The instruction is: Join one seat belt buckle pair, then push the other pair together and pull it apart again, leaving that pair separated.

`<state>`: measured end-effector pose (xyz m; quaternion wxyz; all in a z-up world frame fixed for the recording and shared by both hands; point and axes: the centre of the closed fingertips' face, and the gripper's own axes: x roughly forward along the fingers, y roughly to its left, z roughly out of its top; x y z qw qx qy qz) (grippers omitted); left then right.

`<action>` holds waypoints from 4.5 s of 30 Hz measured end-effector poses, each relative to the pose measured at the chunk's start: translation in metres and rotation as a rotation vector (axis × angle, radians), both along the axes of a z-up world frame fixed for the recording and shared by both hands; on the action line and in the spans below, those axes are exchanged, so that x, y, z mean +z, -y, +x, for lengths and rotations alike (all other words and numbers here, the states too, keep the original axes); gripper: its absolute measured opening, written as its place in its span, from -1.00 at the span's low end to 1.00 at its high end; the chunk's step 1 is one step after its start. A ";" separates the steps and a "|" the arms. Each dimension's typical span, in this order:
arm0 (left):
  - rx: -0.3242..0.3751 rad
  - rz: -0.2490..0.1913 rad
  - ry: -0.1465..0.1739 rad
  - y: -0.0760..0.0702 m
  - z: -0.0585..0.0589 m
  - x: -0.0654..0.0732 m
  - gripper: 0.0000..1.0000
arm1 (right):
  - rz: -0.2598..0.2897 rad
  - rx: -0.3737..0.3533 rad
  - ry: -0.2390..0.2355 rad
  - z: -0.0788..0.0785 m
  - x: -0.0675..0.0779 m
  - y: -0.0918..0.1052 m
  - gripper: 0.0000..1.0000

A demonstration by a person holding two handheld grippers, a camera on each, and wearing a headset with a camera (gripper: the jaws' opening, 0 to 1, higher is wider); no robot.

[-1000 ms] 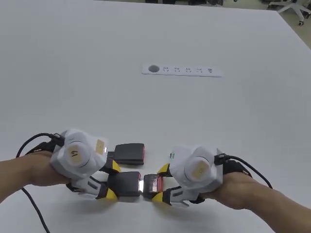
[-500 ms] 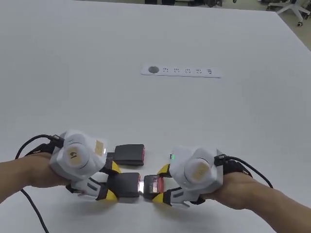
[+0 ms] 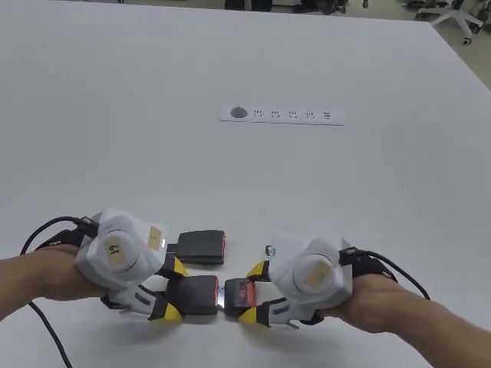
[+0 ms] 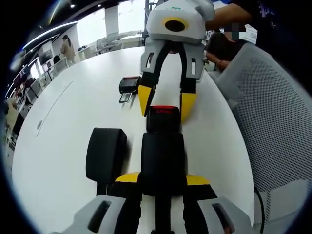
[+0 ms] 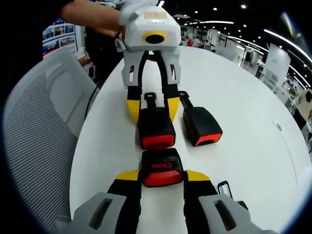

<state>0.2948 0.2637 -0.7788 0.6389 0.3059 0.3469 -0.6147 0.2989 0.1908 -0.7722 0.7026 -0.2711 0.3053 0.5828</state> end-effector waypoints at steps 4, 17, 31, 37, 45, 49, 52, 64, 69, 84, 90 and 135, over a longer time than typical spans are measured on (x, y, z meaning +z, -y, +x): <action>-0.001 0.018 0.005 0.002 -0.001 0.000 -0.35 | -0.019 0.001 0.008 -0.003 -0.001 -0.001 -0.42; -0.022 0.025 0.012 0.004 -0.002 0.001 -0.34 | 0.001 -0.003 -0.006 -0.005 0.000 0.004 -0.41; 0.003 0.022 0.025 0.002 -0.002 0.002 -0.20 | 0.009 0.037 0.036 -0.005 0.004 0.005 -0.36; 0.046 -0.011 0.023 0.001 0.001 0.010 -0.11 | 0.017 0.017 0.038 -0.002 0.013 0.011 -0.27; 0.084 -0.036 0.021 0.000 0.002 0.021 -0.06 | 0.017 0.001 0.057 0.004 0.022 0.021 -0.17; 0.102 -0.060 0.031 0.000 0.005 0.029 -0.03 | 0.023 -0.009 0.068 0.009 0.026 0.027 -0.09; 0.120 -0.081 0.043 0.000 0.012 0.035 -0.03 | 0.036 -0.022 0.080 0.017 0.032 0.031 -0.10; 0.189 -0.131 0.081 0.005 0.038 0.051 -0.03 | 0.024 -0.047 0.126 0.039 0.038 0.051 -0.08; 0.197 -0.123 0.087 0.003 0.044 0.050 -0.03 | 0.013 -0.049 0.141 0.046 0.038 0.059 -0.06; 0.219 -0.106 0.096 -0.004 0.058 0.040 -0.04 | -0.016 -0.057 0.157 0.056 0.034 0.075 -0.06; 0.216 -0.099 0.094 -0.005 0.065 0.035 -0.05 | -0.032 -0.056 0.159 0.060 0.030 0.081 -0.08; 0.122 0.002 0.053 0.002 0.081 0.005 -0.33 | -0.116 -0.016 0.125 0.072 0.000 0.100 -0.37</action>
